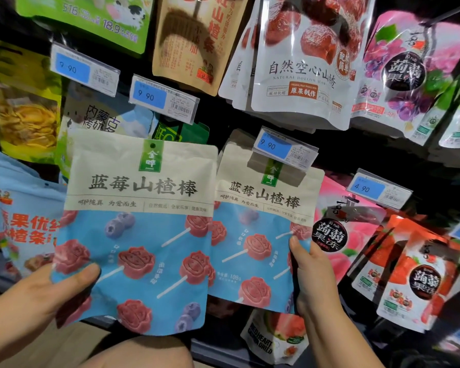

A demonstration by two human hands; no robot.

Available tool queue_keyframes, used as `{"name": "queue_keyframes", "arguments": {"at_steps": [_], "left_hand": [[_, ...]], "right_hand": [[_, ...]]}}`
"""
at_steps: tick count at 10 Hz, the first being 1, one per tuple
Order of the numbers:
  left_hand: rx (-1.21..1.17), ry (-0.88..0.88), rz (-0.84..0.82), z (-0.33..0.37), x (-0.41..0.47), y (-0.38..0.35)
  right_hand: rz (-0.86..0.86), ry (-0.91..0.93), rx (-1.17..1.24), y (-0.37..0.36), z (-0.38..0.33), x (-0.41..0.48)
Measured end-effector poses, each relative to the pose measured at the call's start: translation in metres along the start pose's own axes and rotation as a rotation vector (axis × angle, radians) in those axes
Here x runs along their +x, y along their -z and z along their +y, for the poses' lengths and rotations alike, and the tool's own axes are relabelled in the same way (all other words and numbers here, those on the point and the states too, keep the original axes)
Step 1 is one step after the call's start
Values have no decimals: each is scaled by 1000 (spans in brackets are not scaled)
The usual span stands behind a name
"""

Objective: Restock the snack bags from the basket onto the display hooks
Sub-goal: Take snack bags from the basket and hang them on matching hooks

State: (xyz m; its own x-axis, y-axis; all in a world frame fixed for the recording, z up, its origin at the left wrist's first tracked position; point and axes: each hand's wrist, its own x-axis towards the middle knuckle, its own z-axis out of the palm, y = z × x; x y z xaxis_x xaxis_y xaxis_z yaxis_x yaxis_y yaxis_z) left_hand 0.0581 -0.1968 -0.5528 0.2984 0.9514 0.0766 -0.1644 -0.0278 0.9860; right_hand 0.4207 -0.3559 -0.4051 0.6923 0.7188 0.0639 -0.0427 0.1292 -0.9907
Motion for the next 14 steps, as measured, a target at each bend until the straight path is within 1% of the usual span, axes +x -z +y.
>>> {"name": "queue_keyframes", "arguments": {"at_steps": [1,2,3,4,6,7,8,9,10,11,12,14], "left_hand": [[-43,-32,3,85,-40,-66],[-35,-36,-121,92,-42,-78],[-45,31,-45,88,-38,-75],[-111,64,-134,87,-39,-71],[-154,75,-176,82,-36,-67],[-175,87,-179,83,-37,-72],[-161,48,-146,89,-41,-82],[-140,61,-99,91,-43,-84],[-184,87,-191,82,-35,-77],[-238,176,-337,75,-27,-78],[-353,283,-441,73,-22,-95],[-478,399,-505,64,-24,-128]], "right_hand": [[19,-5,-14,-2,-1,3],[36,-20,-26,-5,-4,8],[50,-33,-17,-9,-7,13],[48,-8,-32,-7,-7,15],[38,11,-24,0,-6,9],[63,6,-39,4,-7,8],[64,-5,-61,5,-8,5],[53,-1,-71,3,-7,3],[38,18,-59,2,-6,3],[31,12,-26,-1,-7,2],[16,-3,11,-3,-7,1],[-31,-17,87,-8,-4,-4]]}}
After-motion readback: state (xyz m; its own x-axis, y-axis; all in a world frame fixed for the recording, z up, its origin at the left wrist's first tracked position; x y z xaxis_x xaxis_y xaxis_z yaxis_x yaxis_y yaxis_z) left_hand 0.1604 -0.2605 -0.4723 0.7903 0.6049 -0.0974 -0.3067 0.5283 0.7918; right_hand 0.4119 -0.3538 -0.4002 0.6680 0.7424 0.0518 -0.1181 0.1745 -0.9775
